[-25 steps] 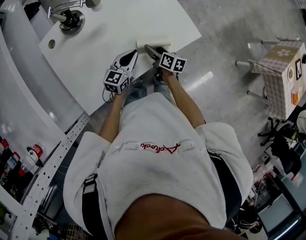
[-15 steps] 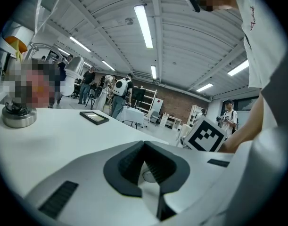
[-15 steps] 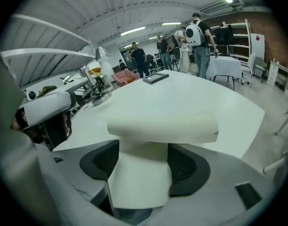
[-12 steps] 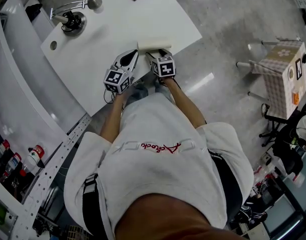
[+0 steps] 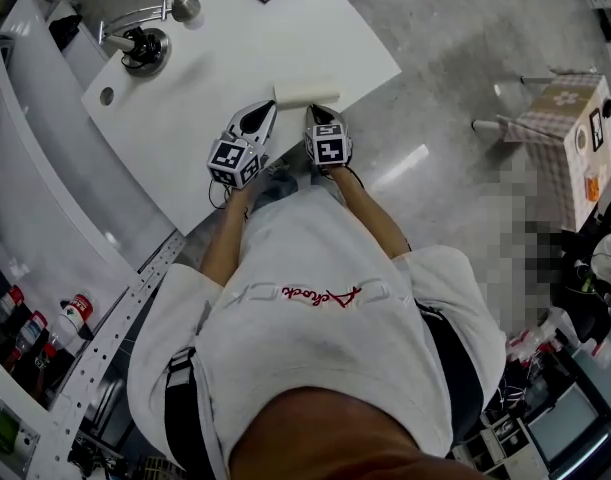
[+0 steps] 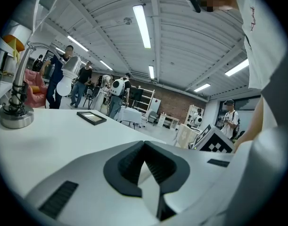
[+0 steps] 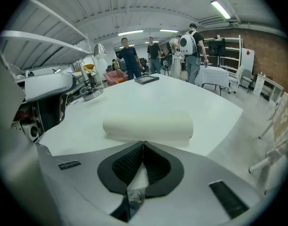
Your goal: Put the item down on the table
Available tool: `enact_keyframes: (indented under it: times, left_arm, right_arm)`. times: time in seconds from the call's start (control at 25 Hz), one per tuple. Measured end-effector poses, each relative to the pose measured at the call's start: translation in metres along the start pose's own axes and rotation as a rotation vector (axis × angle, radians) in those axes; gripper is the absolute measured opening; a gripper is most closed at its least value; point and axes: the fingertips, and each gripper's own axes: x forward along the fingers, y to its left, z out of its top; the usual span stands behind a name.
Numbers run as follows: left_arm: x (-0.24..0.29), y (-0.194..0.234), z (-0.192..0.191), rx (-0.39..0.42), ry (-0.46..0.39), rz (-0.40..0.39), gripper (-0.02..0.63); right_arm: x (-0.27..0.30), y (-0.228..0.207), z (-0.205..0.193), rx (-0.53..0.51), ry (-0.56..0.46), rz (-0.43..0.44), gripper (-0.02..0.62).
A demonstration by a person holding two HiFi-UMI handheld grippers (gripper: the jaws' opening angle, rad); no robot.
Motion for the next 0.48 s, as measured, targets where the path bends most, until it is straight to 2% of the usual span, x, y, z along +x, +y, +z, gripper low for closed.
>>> enact_keyframes:
  times: [0.04,0.48]
  left_arm:
    - [0.000,0.000,0.000,0.003,-0.001,-0.004,0.023]
    - [-0.006,-0.004,0.008,0.026,-0.013,-0.021,0.023]
  right_arm:
    - [0.000,-0.002,-0.001,-0.004,-0.009,-0.008,-0.009]
    - [-0.019,0.003,0.025,-0.016,-0.125,-0.006,-0.009]
